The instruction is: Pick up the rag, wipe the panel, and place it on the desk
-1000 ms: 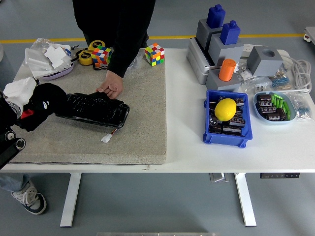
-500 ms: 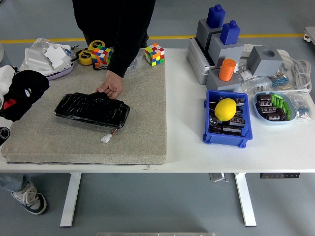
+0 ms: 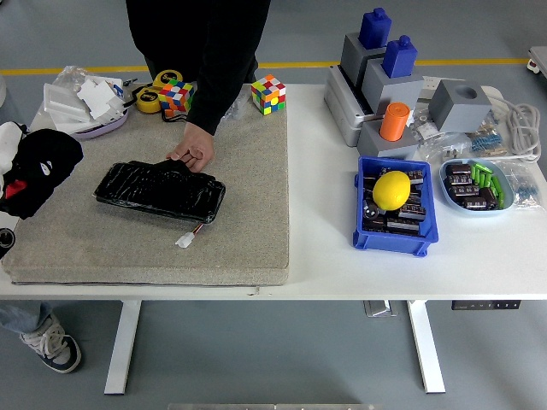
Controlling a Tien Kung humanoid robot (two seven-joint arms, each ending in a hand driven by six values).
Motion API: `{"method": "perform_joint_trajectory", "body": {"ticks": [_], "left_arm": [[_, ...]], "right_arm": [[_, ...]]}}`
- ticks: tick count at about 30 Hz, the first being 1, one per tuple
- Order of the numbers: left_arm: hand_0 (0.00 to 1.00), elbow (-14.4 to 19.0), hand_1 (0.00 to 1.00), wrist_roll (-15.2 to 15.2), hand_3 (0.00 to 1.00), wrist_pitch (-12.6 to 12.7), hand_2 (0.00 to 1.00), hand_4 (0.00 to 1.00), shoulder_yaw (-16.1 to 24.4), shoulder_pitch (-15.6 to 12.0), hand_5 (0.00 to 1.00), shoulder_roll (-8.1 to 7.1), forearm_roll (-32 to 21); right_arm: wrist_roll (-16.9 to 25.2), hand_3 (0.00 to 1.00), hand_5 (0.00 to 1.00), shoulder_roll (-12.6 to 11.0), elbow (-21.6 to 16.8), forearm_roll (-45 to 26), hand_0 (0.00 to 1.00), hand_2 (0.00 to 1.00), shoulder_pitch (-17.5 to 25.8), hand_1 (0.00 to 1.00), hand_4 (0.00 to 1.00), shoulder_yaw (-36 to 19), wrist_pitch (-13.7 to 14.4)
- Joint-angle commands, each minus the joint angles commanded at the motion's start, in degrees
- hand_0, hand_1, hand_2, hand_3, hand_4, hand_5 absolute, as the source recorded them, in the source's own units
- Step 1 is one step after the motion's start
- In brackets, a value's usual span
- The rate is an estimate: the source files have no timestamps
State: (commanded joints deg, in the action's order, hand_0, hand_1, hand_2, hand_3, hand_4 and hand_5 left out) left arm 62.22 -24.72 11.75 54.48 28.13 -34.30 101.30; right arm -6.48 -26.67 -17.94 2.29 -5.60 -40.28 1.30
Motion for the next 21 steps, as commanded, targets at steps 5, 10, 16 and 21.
{"method": "perform_joint_trajectory", "body": {"ticks": [5,10,16,21], "left_arm": [[0.252,-2.09,0.177,1.23,0.584,1.04,0.435,0.565,0.25,-0.62,0.102,0.71,-1.15],[0.254,-4.7,0.179,3.49,0.584,3.13,0.435,0.566,0.04,-1.7,0.103,2.04,-3.1],[0.254,-5.81,0.183,5.46,0.585,5.1,0.43,0.566,-0.16,-2.68,0.102,3.42,-4.17],[0.27,-5.99,0.254,6.39,0.59,5.88,0.447,0.568,0.27,-2.8,0.1,4.19,-4.42]], "right_arm": [[-0.01,0.618,0.568,0.06,0.02,-0.01,0.731,0.681,0.06,0.666,0.998,-0.15,0.06],[-0.09,0.618,0.568,0.07,0.02,0.07,0.731,0.681,0.21,0.667,0.998,-0.24,0.05],[-0.15,0.618,0.569,0.11,-0.03,0.19,0.731,0.681,0.32,0.667,0.998,-0.13,0.04],[-0.16,0.618,0.569,0.06,-0.07,0.32,0.731,0.681,0.34,0.666,0.998,-0.3,0.17]]}}
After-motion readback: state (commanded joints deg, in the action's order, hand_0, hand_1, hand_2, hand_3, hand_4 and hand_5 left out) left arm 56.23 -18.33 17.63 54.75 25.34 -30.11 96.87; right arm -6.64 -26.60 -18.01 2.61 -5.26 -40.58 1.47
